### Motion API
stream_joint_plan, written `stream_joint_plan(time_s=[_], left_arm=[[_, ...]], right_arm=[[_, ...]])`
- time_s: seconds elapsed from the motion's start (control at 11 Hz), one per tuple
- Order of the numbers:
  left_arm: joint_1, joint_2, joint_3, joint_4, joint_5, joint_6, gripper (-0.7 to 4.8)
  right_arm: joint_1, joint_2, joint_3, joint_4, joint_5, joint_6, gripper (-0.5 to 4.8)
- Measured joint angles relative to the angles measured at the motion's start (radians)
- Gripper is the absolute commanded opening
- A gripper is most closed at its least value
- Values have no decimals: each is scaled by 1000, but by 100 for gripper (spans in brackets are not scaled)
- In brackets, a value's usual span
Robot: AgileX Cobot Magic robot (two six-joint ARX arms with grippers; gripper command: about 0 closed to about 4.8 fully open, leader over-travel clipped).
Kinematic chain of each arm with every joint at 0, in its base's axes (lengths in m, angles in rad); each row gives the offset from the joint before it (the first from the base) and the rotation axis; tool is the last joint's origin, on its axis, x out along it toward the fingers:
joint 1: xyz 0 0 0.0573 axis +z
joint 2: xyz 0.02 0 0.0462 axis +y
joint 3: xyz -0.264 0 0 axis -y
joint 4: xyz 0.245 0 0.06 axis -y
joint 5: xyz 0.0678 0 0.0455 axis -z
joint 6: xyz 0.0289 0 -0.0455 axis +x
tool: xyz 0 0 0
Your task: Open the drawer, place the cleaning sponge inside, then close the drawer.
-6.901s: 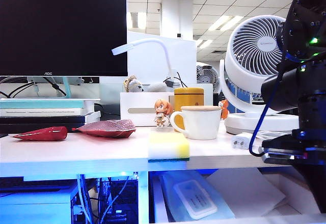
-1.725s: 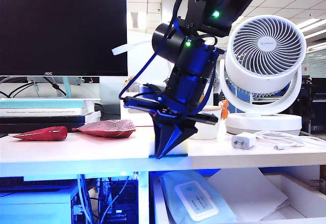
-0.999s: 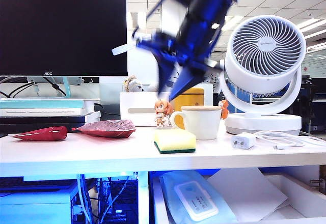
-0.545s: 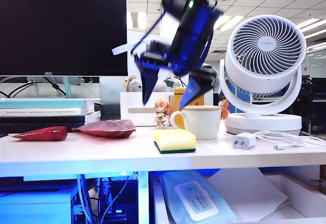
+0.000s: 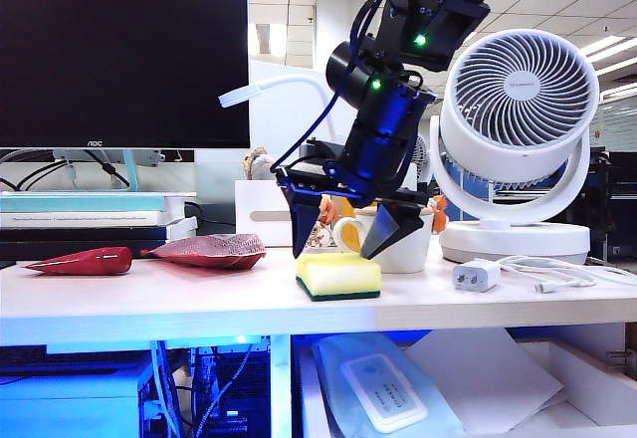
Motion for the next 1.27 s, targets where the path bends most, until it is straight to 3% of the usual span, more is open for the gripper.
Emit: stream_joint_plan(time_s=[0.09, 0.18, 0.36, 0.54, 1.0, 1.09, 1.18, 1.27], left_arm=[[0, 0, 0, 0, 0, 0, -6], [0, 0, 0, 0, 0, 0, -6], [0, 0, 0, 0, 0, 0, -6], [0, 0, 0, 0, 0, 0, -6], [0, 0, 0, -26, 0, 0, -6], [0, 0, 0, -26, 44, 1, -6], [0, 0, 0, -26, 60, 1, -6], [0, 0, 0, -32, 110, 8, -6]], right_arm=[[0, 14, 0, -2, -2, 0, 479], [0, 29, 0, -18, -9, 1, 408], [1, 34, 2, -42, -14, 0, 72], [0, 26, 7, -59, -11, -4, -8], [-2, -201, 5, -283, 56, -16, -7], [-2, -333, 6, -425, 58, -34, -7], [-2, -351, 6, -444, 59, -35, -7], [-2, -461, 6, -646, 61, -42, -7]])
